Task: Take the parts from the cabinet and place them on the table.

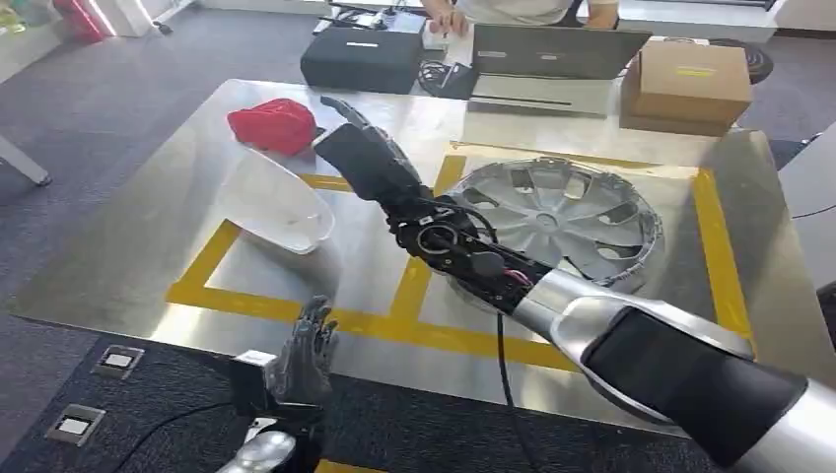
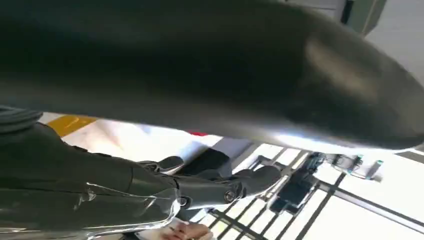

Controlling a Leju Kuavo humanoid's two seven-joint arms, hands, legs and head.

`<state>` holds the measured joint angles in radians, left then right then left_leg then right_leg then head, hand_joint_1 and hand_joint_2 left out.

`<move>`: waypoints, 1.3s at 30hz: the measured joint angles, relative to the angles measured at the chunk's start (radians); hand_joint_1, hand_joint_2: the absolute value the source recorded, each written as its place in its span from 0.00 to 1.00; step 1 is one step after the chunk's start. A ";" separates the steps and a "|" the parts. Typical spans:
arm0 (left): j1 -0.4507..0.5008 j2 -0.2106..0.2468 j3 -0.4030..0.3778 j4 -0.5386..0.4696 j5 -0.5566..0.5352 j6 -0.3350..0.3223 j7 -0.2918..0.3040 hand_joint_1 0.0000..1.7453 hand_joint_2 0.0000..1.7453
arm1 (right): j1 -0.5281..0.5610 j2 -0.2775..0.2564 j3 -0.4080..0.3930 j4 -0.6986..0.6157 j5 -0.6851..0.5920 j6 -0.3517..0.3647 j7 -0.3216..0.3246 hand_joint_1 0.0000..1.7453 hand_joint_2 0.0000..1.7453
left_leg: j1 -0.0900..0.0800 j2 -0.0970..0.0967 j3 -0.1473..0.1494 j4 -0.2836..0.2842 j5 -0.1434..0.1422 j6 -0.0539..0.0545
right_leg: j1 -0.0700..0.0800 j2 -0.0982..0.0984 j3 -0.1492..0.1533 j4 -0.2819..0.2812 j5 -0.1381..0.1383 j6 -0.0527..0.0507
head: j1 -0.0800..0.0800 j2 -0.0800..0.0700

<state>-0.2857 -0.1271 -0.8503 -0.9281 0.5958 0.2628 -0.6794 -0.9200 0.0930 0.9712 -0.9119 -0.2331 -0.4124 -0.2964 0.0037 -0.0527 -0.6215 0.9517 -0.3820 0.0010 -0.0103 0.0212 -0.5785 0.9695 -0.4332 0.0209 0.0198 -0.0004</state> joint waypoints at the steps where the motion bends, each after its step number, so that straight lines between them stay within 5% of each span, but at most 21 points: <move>1: 0.001 0.003 0.000 -0.002 0.000 0.000 0.000 0.00 0.00 | 0.009 -0.014 -0.009 -0.034 0.000 0.000 0.000 0.00 0.00 | 0.000 0.000 0.000 0.000 0.000 0.000 | 0.000 0.000 0.000 0.000 0.000 0.000 | 0.000 0.000; 20: 0.033 0.069 0.009 -0.116 -0.048 0.087 0.004 0.00 0.00 | 0.170 -0.217 -0.152 -0.511 0.123 -0.048 0.068 0.00 0.00 | 0.000 0.000 0.000 0.000 0.000 0.001 | 0.000 0.000 0.001 0.000 0.000 0.000 | -0.001 0.000; 39: 0.066 0.119 0.058 -0.262 -0.112 0.135 0.039 0.00 0.00 | 0.407 -0.332 -0.299 -0.838 0.216 -0.114 0.106 0.00 0.00 | 0.000 0.000 0.001 0.000 -0.002 0.002 | 0.000 -0.001 0.002 0.000 -0.001 0.001 | 0.000 0.000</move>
<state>-0.2193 -0.0084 -0.7919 -1.1902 0.4837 0.3975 -0.6405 -0.5132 -0.2388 0.6726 -1.7498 -0.0176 -0.5268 -0.1907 0.0036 -0.0527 -0.6207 0.9515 -0.3837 0.0026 -0.0102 0.0207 -0.5769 0.9692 -0.4339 0.0216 0.0195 -0.0004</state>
